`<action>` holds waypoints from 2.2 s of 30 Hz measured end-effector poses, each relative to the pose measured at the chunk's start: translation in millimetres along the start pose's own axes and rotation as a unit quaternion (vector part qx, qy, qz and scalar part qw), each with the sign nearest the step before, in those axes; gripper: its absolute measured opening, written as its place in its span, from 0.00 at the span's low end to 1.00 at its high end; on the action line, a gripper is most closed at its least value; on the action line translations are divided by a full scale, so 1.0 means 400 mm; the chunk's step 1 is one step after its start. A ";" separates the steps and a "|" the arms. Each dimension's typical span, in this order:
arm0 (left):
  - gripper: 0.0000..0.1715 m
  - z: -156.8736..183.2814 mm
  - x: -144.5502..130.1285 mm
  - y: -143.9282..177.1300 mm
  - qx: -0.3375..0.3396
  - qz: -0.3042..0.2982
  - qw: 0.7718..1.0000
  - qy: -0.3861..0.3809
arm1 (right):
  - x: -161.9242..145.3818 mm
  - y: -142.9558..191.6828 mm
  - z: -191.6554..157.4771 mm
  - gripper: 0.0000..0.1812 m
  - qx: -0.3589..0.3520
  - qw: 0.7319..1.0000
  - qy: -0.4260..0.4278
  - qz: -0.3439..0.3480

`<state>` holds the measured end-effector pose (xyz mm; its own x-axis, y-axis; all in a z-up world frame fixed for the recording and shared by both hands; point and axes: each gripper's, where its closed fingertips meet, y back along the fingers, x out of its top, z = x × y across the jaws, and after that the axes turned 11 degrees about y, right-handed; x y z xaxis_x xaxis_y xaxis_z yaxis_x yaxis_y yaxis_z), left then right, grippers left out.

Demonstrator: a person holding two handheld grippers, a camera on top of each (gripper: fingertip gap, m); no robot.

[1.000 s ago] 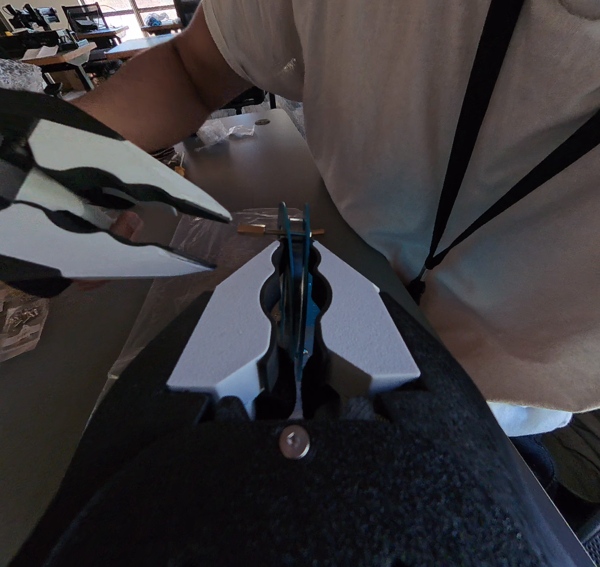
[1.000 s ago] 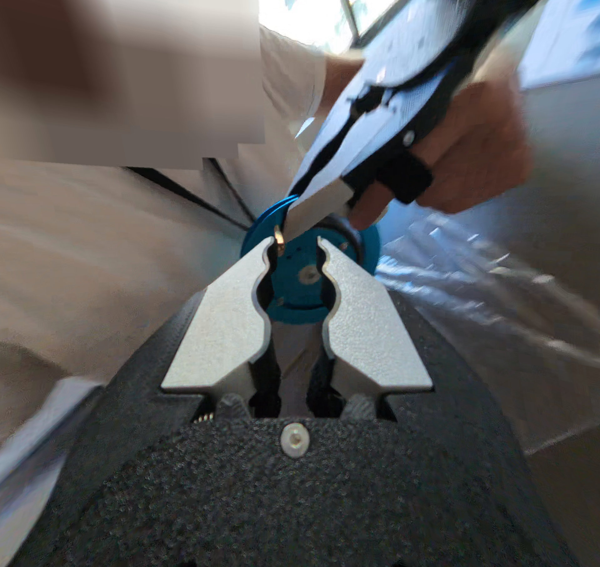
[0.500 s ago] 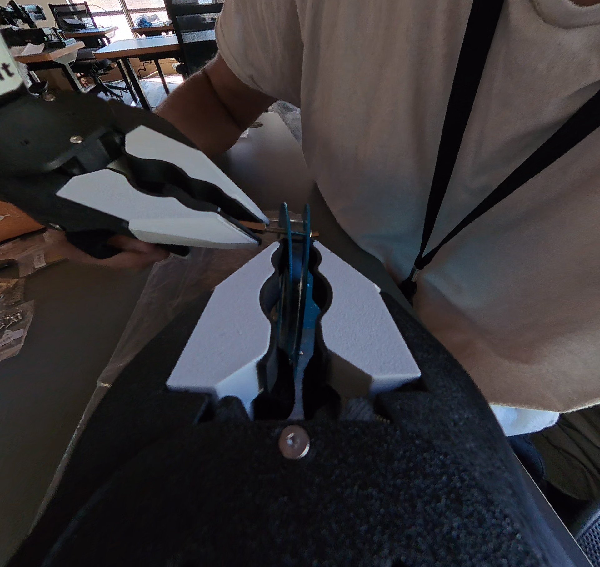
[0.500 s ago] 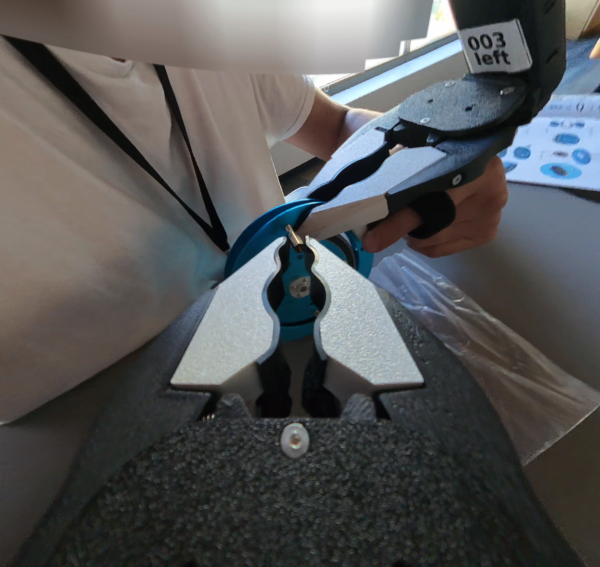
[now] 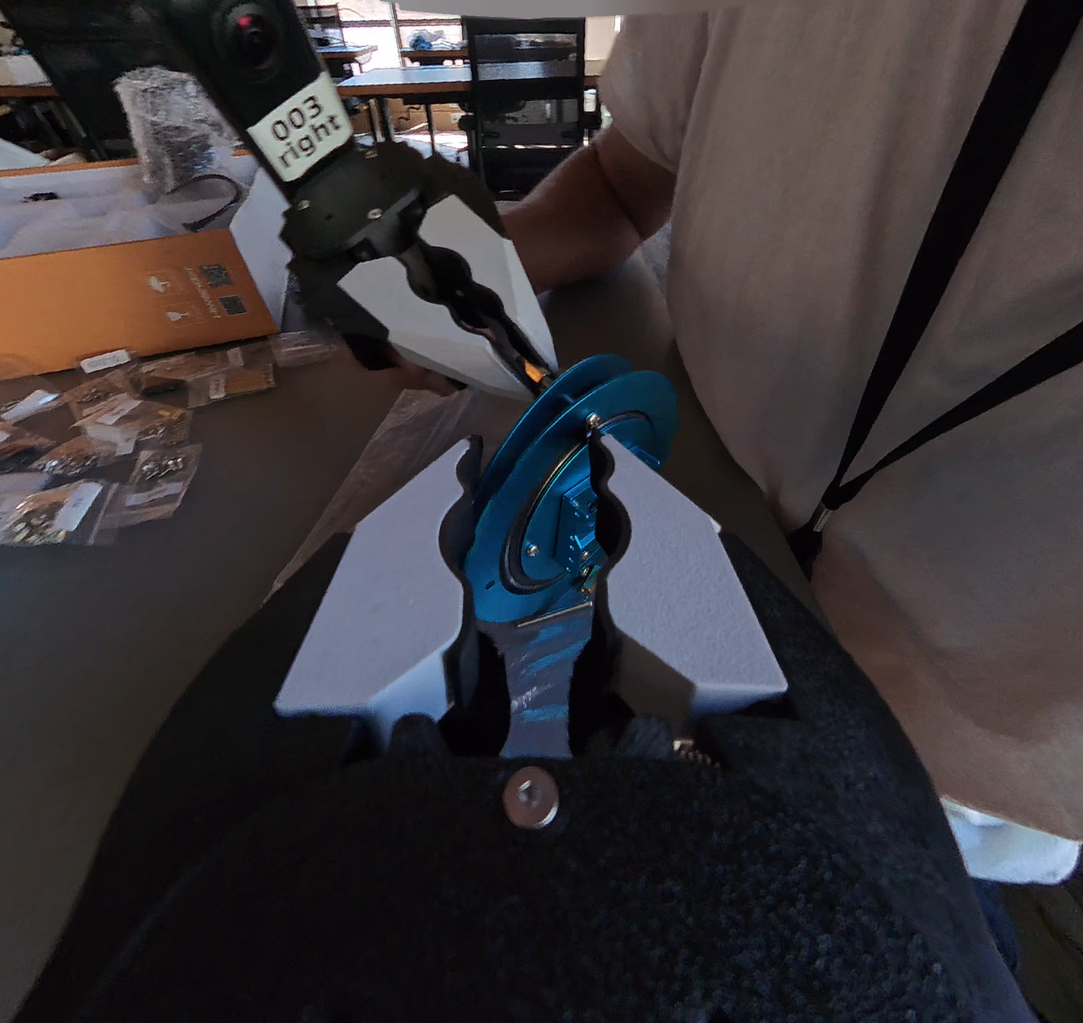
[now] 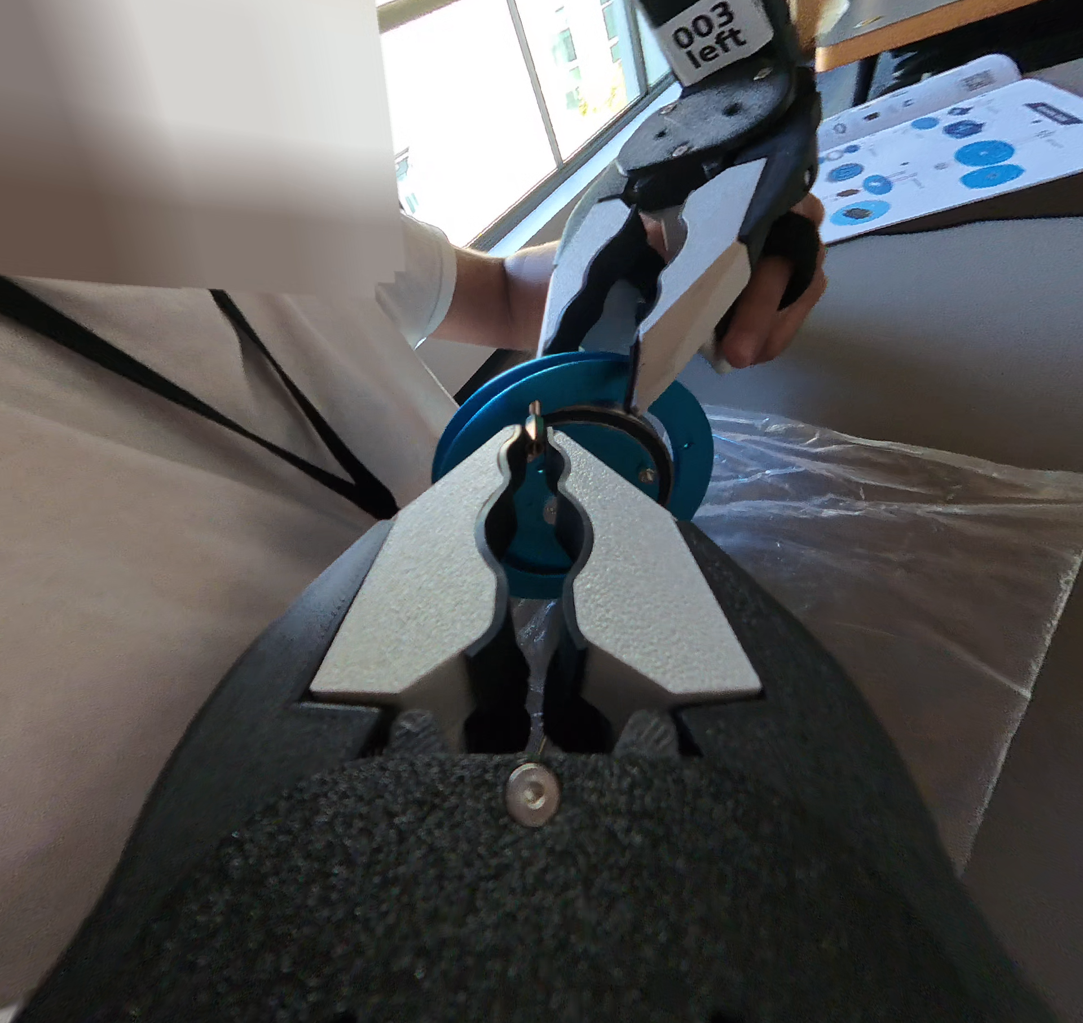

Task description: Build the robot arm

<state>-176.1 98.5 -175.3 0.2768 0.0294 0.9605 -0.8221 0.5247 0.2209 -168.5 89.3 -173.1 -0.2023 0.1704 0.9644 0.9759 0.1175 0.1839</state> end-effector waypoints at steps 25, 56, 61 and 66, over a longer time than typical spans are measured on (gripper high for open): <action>0.09 0.091 0.033 0.041 0.290 0.175 0.931 0.139 | 0.005 -0.030 -0.022 0.02 -0.052 0.999 -0.009 0.014; 0.12 0.089 0.051 0.011 0.248 -0.207 0.938 0.127 | 0.008 -0.032 -0.033 0.02 -0.095 0.995 -0.016 0.000; 0.12 0.073 0.029 0.000 0.222 -0.312 0.914 0.133 | 0.007 -0.032 -0.033 0.02 -0.098 0.995 -0.024 0.000; 0.11 0.068 0.017 0.008 0.213 -0.362 0.898 0.130 | 0.005 -0.031 -0.032 0.02 -0.100 0.995 -0.028 -0.002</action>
<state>-190.4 77.1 -163.4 0.8769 0.0377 0.4793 -0.4802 0.1153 0.8695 -180.0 75.7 -170.8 -0.2042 0.2246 0.9528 0.9708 -0.0788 0.2266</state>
